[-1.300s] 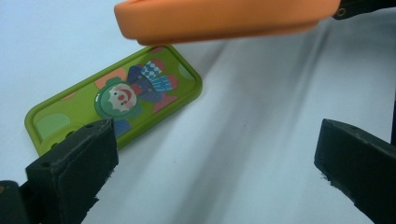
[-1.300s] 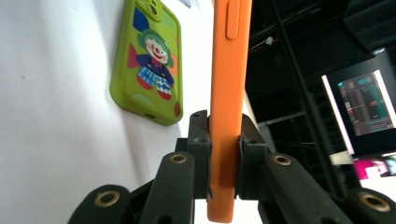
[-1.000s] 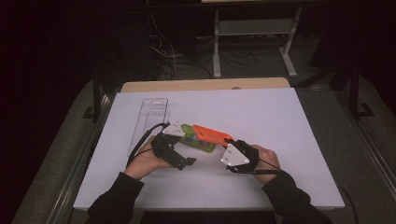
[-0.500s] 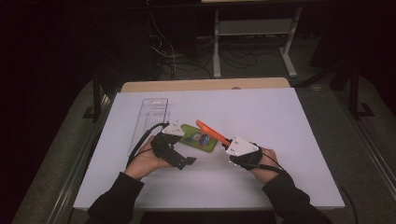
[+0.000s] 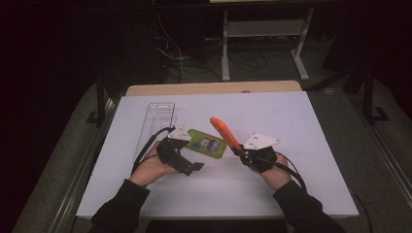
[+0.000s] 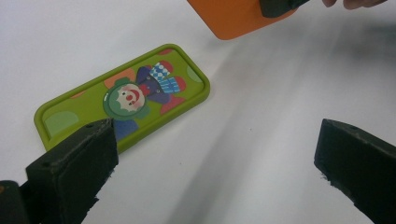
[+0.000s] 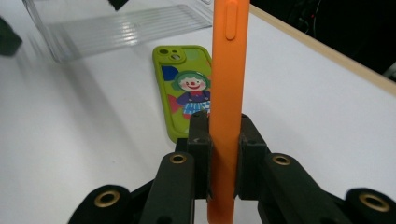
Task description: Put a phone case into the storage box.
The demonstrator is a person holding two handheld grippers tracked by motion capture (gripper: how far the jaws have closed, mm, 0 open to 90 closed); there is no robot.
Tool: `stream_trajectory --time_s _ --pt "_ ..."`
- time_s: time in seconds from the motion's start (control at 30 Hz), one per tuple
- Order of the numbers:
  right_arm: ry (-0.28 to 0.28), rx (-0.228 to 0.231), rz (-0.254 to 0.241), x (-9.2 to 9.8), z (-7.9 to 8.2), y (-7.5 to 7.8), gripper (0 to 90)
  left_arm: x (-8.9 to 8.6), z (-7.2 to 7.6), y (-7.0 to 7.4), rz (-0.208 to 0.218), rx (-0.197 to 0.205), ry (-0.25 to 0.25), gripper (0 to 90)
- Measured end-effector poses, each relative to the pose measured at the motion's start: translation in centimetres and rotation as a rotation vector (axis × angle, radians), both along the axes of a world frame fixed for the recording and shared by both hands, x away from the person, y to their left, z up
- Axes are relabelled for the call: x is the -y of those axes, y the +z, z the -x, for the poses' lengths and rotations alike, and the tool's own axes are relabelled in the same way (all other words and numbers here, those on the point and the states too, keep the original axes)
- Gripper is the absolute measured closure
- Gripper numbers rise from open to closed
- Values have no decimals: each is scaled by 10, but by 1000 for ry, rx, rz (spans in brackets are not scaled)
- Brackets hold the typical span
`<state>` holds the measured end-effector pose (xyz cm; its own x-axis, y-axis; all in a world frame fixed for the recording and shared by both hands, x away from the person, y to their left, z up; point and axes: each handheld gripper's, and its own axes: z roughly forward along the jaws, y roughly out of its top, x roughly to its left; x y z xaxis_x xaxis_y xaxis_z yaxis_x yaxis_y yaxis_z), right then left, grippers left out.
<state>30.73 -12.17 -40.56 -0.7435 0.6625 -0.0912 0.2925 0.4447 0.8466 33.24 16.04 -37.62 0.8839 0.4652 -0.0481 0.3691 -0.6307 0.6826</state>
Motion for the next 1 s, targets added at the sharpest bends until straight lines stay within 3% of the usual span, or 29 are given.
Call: stream_trajectory --time_s 0.2,0.27,0.3,0.33,0.37,1.0 --pt "-27 -95 -128 6 -6 -1 780 0 -1 -1 1 -12 10 0" --pt "-32 -107 -151 8 -7 -1 780 -1 -1 0 2 -19 15 0" --pt "-33 -108 -156 8 -7 -1 780 1 0 0 48 -23 41 0" --pt "-37 -113 -165 8 -7 -1 780 -2 -3 2 26 -14 21 0" --pt "-37 -116 -166 8 -7 -1 780 0 -2 2 52 -27 43 0" --pt "-15 -127 -197 1 -4 -1 781 16 -20 28 171 -39 85 0"
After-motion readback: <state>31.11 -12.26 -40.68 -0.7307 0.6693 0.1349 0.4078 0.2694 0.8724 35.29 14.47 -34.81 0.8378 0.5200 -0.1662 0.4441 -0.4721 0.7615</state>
